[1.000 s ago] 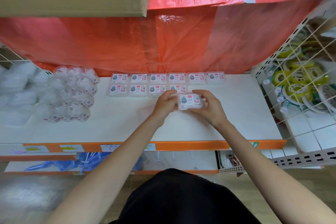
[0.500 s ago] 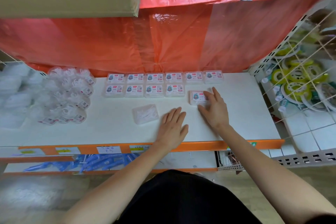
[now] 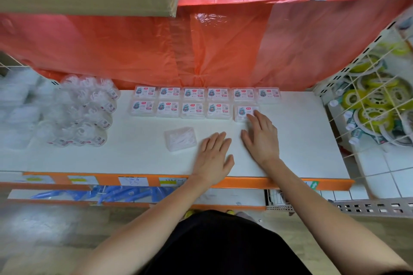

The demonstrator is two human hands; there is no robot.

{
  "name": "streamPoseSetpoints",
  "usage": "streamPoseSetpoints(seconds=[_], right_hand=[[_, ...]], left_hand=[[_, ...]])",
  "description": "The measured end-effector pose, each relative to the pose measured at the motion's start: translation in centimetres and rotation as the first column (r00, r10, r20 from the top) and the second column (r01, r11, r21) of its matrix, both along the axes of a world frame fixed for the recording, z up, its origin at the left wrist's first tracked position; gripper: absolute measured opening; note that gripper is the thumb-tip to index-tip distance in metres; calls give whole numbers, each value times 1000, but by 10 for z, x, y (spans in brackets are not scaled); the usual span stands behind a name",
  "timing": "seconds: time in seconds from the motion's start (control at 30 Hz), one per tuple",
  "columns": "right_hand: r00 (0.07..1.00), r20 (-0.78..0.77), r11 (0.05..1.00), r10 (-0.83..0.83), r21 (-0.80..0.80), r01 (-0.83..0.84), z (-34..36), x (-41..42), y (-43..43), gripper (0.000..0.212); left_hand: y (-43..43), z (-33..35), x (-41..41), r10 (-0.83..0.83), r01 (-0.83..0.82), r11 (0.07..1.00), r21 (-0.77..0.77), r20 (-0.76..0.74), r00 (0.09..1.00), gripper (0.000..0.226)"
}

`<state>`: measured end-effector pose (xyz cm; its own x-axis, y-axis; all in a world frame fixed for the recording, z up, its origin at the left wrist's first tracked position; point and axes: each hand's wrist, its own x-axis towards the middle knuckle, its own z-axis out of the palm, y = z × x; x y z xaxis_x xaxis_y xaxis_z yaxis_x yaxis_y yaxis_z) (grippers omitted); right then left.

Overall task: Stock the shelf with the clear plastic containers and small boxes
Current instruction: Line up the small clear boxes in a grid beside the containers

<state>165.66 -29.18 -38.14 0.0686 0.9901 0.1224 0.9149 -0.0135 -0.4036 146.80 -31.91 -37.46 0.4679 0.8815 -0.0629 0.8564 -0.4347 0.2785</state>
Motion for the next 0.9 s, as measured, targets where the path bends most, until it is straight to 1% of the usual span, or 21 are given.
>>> streamPoseSetpoints(seconds=[0.37, 0.63, 0.9], right_hand=[[996, 81, 999, 22, -25, -20, -9, -5, 1, 66], [992, 121, 998, 39, -49, -34, -11, -5, 2, 68], [991, 123, 997, 50, -57, -43, -11, -5, 2, 67]], left_hand=[[0, -2, 0, -1, 1, 999, 37, 2, 1000, 56], [-1, -3, -1, -5, 4, 999, 48, 10, 1000, 57], [-1, -5, -1, 3, -5, 999, 53, 38, 999, 56]])
